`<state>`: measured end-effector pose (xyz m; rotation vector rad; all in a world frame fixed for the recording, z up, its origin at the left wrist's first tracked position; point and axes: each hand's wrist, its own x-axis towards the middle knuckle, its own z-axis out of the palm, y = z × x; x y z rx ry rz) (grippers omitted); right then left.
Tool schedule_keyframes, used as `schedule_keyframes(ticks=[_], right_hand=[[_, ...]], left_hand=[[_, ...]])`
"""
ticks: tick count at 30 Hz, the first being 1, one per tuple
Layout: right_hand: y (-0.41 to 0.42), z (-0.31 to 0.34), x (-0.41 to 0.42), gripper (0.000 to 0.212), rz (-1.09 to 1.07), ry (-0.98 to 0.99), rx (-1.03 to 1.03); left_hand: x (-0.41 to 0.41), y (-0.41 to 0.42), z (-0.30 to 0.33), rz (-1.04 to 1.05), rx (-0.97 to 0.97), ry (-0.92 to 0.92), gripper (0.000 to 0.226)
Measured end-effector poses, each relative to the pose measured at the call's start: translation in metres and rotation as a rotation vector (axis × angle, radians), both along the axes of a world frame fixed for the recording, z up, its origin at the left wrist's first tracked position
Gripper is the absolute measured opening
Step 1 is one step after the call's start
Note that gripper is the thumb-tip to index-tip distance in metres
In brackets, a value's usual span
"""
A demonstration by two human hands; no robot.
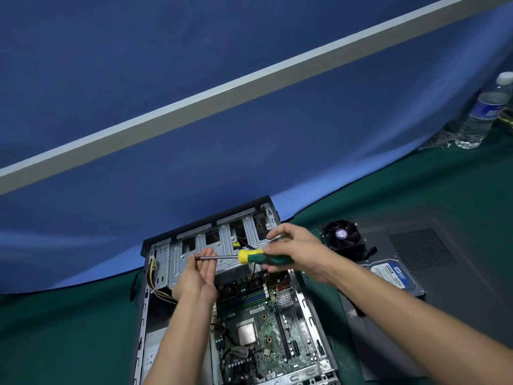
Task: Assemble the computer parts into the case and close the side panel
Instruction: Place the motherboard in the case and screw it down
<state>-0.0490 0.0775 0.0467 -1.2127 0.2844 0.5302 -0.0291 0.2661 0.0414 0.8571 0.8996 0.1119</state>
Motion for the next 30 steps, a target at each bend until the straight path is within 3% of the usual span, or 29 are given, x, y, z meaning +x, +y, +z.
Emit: schedule_keyframes(ticks=[4,10,15,23,30], right_hand=[[0.027,0.000,-0.007,0.010,-0.180,-0.172,-0.244],[0.064,0.002,-0.011,0.017,-0.034,-0.258,-0.531],[0.088,-0.004,-0.014,0.014,-0.111,-0.207,-0.508],[0.106,-0.010,-0.023,0.012,-0.198,-0.180,-0.469],[0.109,-0.002,-0.031,0.010,-0.217,-0.256,-0.604]], left_hand=[[0.006,0.011,-0.008,-0.024,-0.083,0.018,0.023],[0.012,0.047,-0.024,-0.080,-0.160,0.077,0.032],[0.004,0.073,-0.037,-0.154,-0.179,0.121,0.025],[-0.013,0.093,-0.044,-0.168,-0.235,0.126,0.034],[-0.021,0.105,-0.041,-0.318,-0.409,0.120,0.026]])
